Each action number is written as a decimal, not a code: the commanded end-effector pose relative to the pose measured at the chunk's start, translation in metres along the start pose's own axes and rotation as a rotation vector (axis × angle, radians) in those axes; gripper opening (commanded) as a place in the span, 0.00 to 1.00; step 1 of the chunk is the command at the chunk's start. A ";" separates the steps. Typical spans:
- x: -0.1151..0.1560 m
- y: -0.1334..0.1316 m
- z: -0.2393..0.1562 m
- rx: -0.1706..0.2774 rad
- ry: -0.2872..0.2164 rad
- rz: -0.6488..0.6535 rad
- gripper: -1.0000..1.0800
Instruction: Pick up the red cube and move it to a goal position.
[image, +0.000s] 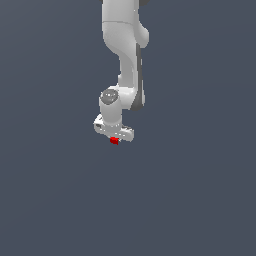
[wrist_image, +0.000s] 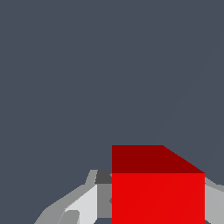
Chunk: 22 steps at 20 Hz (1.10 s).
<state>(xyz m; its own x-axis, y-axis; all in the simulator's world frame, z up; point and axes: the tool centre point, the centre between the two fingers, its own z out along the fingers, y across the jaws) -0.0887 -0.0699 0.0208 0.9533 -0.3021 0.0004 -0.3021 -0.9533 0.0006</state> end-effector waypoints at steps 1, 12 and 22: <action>0.000 0.000 0.000 0.000 0.000 0.001 0.00; 0.003 -0.017 -0.004 0.000 0.000 0.000 0.00; 0.021 -0.098 -0.021 0.000 0.000 0.000 0.00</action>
<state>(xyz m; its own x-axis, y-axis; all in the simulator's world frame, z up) -0.0467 0.0042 0.0381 0.9532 -0.3022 -0.0002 -0.3022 -0.9532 0.0008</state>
